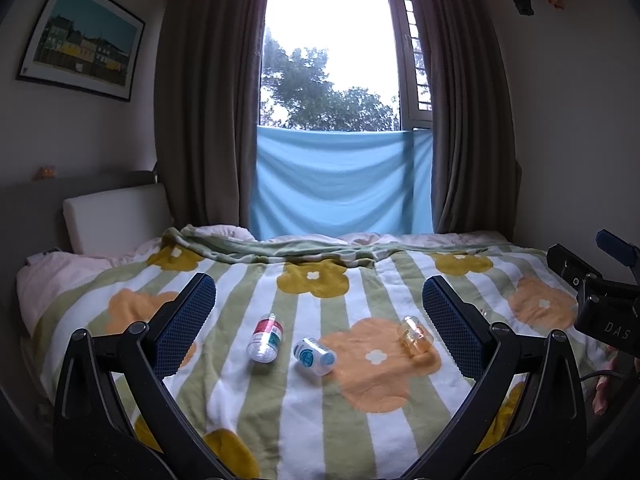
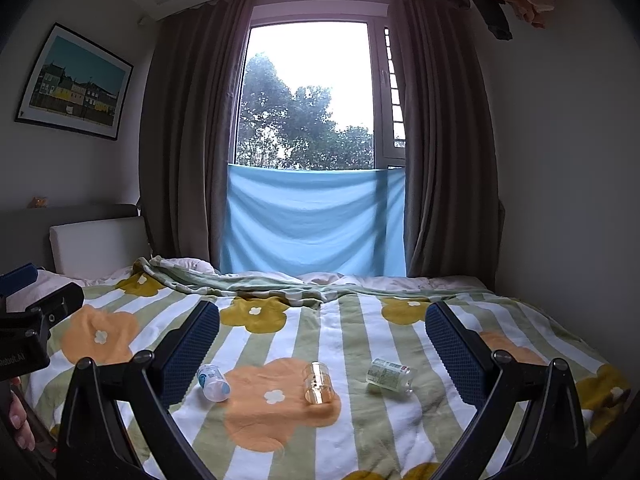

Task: Flip cup upside down

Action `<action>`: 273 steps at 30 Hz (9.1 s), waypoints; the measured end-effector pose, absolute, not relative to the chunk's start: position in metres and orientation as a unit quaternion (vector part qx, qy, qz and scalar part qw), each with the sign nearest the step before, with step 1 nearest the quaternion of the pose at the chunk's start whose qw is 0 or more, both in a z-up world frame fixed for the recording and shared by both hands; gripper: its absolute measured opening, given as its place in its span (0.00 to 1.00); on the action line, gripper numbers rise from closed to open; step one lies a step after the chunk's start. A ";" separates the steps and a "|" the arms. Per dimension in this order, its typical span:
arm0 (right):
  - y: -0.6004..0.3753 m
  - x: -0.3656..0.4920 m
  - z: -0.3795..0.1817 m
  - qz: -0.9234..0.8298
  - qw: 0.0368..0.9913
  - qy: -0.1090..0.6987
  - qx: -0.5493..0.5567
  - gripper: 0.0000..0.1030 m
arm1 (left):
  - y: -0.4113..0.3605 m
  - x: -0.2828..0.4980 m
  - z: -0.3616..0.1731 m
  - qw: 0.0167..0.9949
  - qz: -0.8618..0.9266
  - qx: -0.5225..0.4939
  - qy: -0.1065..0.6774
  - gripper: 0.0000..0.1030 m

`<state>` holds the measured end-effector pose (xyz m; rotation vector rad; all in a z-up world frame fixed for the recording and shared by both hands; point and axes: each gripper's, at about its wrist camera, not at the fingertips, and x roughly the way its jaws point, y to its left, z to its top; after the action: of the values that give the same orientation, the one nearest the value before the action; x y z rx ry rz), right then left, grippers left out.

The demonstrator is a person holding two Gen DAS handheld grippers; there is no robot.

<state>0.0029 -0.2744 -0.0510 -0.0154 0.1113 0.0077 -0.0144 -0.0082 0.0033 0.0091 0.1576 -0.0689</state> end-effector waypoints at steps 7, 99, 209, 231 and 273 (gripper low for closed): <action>-0.275 0.004 -0.050 0.003 0.998 0.057 -0.007 1.00 | -0.008 -0.016 -0.003 0.996 -0.033 0.003 0.083 1.00; -0.296 0.120 -0.137 0.101 0.980 0.172 0.014 1.00 | -0.021 0.355 -0.239 0.791 -0.058 -0.144 0.591 0.67; -0.222 0.271 -0.257 0.189 0.859 0.467 0.095 0.57 | 0.061 0.095 -0.145 0.924 -0.072 -0.079 0.368 1.00; -0.202 0.213 -0.311 0.195 0.899 0.390 -0.047 0.57 | 0.047 0.099 -0.147 0.920 -0.073 -0.066 0.380 1.00; -0.274 0.035 -0.066 0.034 0.992 0.120 0.017 1.00 | 0.004 0.008 -0.009 0.991 -0.042 0.001 0.123 1.00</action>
<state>0.0349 -0.2743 -0.0658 0.0335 0.2400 0.0686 0.0080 0.0036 -0.0094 0.0014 0.2476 -0.0843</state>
